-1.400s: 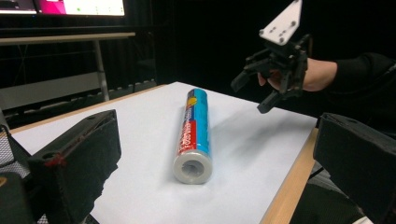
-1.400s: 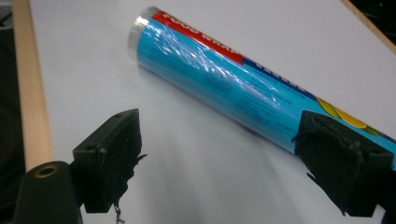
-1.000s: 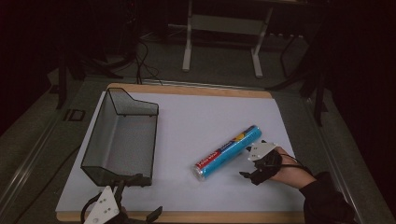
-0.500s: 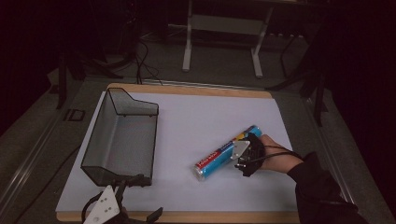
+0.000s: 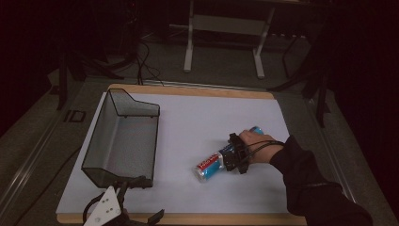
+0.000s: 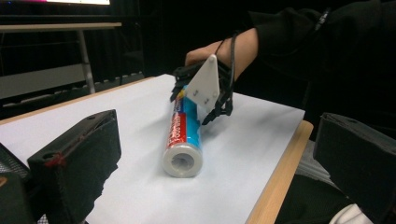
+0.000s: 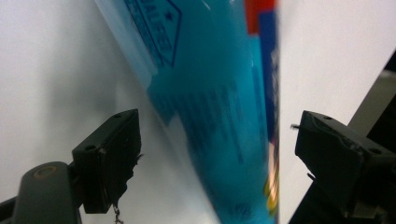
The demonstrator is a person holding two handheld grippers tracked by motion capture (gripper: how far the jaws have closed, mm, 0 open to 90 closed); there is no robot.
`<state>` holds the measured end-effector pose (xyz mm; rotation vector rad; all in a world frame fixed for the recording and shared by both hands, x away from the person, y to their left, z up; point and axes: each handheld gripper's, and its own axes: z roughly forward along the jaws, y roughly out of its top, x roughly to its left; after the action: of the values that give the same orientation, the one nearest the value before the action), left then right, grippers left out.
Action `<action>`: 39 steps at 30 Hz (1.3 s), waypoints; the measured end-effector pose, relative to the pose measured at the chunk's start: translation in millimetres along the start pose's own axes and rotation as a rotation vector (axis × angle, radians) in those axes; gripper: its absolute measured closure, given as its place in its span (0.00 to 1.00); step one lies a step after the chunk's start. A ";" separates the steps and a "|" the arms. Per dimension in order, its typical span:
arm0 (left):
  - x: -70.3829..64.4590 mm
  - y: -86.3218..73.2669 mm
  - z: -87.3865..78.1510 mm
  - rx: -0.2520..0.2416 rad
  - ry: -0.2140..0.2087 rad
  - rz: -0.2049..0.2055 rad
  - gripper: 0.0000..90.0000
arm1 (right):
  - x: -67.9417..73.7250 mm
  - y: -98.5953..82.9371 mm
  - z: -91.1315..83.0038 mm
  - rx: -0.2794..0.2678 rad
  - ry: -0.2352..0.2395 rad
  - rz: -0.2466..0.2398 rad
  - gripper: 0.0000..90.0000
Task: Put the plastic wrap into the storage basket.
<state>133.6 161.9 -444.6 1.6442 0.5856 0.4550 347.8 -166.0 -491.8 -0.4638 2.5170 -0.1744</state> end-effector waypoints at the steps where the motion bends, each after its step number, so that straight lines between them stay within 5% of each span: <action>1: 0.0 0.0 0.1 0.001 -0.003 0.000 0.02 | 0.0 0.0 0.0 0.000 0.000 0.000 0.16; 9: 0.7 -0.4 0.7 0.008 -0.020 0.000 0.02 | -7.9 14.6 7.4 0.014 0.023 -0.101 0.19; 11: 0.7 -0.5 0.9 0.010 -0.023 -0.001 0.02 | -9.2 19.0 10.0 -0.016 0.055 -0.112 0.28; 14: 0.3 -0.5 0.7 0.009 -0.025 0.000 0.02 | -6.0 20.8 15.5 -0.019 0.058 -0.141 0.28; 15: 0.1 -0.5 0.5 0.007 -0.023 0.001 0.02 | -13.3 19.0 19.6 -0.050 0.110 -0.156 0.26; 20: 0.5 -0.7 1.2 0.010 -0.028 0.000 0.02 | -13.4 15.9 20.2 -0.080 0.106 -0.181 0.26; 26: -0.4 -1.1 2.6 0.017 -0.027 0.004 0.02 | -16.2 12.0 22.4 -0.084 0.130 -0.094 0.25; 31: -0.1 -1.2 3.0 0.024 -0.019 0.008 0.02 | -3.6 17.1 16.5 -0.037 0.036 -0.132 0.33; 39: -0.7 -1.0 3.0 0.026 -0.016 0.012 0.02 | 4.2 16.3 11.2 -0.037 -0.018 -0.132 0.34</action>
<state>134.7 159.2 -446.0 1.6753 0.5719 0.4439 346.2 -152.7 -506.9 -0.6450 2.4761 -0.1728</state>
